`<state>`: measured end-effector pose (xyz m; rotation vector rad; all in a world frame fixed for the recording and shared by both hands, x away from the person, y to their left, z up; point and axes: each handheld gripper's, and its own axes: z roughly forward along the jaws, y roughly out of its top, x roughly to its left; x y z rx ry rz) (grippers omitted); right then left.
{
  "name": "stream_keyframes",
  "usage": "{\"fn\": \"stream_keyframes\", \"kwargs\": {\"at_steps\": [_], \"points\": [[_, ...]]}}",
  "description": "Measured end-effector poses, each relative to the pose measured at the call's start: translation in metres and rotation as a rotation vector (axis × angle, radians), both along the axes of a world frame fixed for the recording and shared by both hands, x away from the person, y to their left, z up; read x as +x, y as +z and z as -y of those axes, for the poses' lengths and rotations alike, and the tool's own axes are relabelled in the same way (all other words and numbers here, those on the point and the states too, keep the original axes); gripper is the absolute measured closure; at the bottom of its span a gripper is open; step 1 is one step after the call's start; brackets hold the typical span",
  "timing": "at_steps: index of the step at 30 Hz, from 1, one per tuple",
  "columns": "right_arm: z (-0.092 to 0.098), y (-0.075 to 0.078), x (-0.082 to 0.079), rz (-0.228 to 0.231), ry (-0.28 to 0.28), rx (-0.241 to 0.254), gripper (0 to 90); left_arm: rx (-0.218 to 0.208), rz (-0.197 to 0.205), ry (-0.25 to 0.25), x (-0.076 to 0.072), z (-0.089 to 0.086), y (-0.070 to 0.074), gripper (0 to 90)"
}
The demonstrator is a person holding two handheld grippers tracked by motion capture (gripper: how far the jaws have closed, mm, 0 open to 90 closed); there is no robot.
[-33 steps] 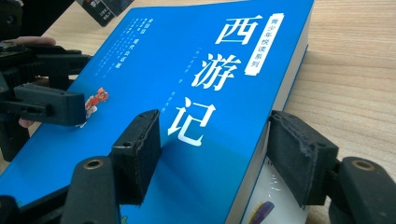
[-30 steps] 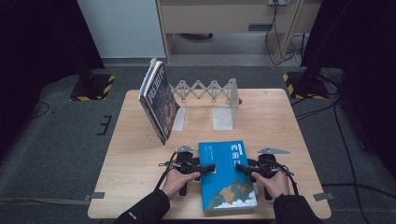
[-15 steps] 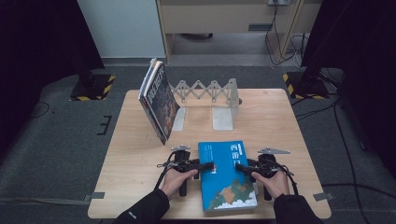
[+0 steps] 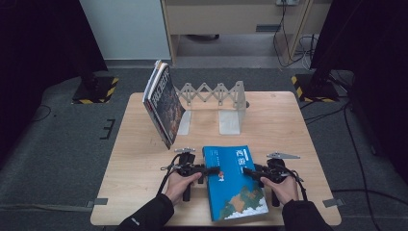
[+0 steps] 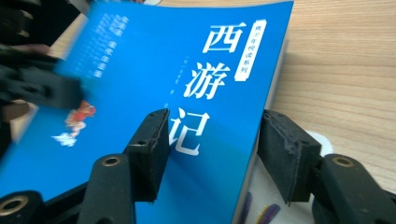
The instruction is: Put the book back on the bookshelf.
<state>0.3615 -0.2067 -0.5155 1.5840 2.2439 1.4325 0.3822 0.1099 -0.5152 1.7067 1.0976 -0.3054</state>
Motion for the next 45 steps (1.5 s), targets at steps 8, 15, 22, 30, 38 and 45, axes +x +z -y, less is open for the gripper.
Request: {"fn": "stream_keyframes", "kwargs": {"at_steps": [8, 15, 22, 30, 38, 45], "points": [[0.000, 0.005, 0.001, 0.023, 0.009, 0.009, 49.4, 0.054, 0.048, -0.014, -0.002, 0.002, 0.013, 45.4], [0.000, 0.012, 0.006, 0.074, 0.008, 0.048, 56.4, 0.088, 0.118, -0.017, 0.001, -0.001, 0.027, 46.4], [-0.001, 0.020, 0.007, 0.137, 0.007, 0.063, 61.3, 0.098, 0.155, -0.017, 0.002, -0.004, 0.036, 47.7], [0.001, 0.027, 0.008, 0.174, -0.015, 0.091, 64.1, 0.096, 0.195, -0.017, 0.005, -0.003, 0.050, 49.9], [0.003, 0.036, 0.010, 0.211, -0.028, 0.109, 66.1, 0.077, 0.213, -0.008, 0.009, -0.003, 0.061, 52.3], [0.003, 0.047, 0.014, 0.262, -0.051, 0.154, 69.7, 0.054, 0.273, 0.015, 0.011, -0.005, 0.074, 55.0]]}}
